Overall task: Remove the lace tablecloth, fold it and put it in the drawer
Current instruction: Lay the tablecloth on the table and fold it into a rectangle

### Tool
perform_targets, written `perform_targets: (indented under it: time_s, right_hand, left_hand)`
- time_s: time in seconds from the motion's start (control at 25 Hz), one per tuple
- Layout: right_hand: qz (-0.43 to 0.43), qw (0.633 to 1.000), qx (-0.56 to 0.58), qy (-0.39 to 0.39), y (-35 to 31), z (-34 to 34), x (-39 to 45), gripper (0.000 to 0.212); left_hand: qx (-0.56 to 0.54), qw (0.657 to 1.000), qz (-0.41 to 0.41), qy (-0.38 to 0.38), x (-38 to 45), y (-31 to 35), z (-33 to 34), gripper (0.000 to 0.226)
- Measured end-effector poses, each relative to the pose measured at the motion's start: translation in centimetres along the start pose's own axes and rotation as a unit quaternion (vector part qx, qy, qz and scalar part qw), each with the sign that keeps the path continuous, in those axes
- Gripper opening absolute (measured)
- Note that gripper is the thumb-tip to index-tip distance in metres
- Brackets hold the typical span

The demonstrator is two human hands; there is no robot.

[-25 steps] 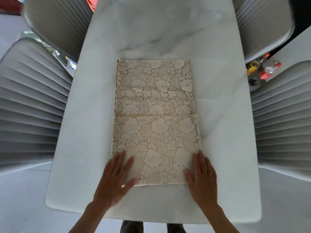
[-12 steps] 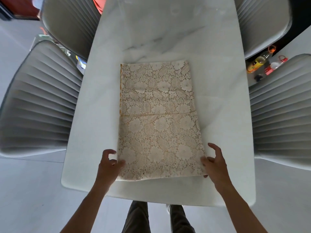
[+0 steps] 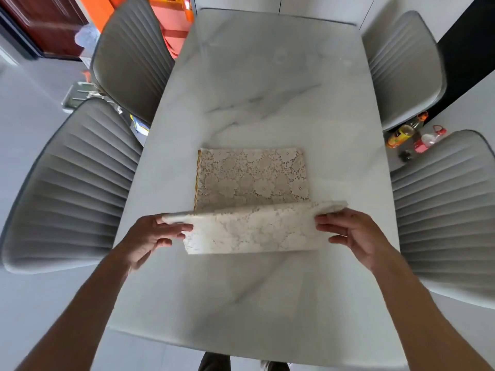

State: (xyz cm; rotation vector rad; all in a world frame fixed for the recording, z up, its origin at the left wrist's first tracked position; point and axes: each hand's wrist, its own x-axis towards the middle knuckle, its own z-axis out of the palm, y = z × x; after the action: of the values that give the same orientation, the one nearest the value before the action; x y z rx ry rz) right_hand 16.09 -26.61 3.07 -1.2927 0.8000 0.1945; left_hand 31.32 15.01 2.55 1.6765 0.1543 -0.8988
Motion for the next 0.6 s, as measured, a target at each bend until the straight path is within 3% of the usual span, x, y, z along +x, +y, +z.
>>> perform_targets:
  time_s: [0.16, 0.24, 0.4, 0.48, 0.6]
  right_hand:
    - [-0.016, 0.995, -0.034, 0.091, -4.0, 2.2, 6.7, 0.003]
    - [-0.048, 0.984, -0.070, 0.157, -5.3, 3.1, 10.5, 0.006]
    - [-0.097, 0.976, -0.059, 0.188, -5.5, 4.6, 17.5, 0.016]
    - [-0.034, 0.983, -0.082, 0.159, -4.1, 4.7, 19.2, 0.023]
    - [0.066, 0.985, -0.100, 0.128, -1.1, 3.7, 18.2, 0.035]
  left_hand:
    - [0.037, 0.993, 0.037, 0.104, 7.7, 3.3, -0.9, 0.015]
    - [0.029, 0.986, 0.052, 0.156, 11.5, 4.8, -0.7, 0.010]
    - [0.030, 0.981, 0.055, 0.182, 18.3, 5.2, 0.5, 0.015]
    - [0.050, 0.985, 0.016, 0.165, 19.6, 3.5, 1.6, 0.031]
    - [0.064, 0.978, -0.026, 0.198, 17.6, 0.4, 2.4, 0.034]
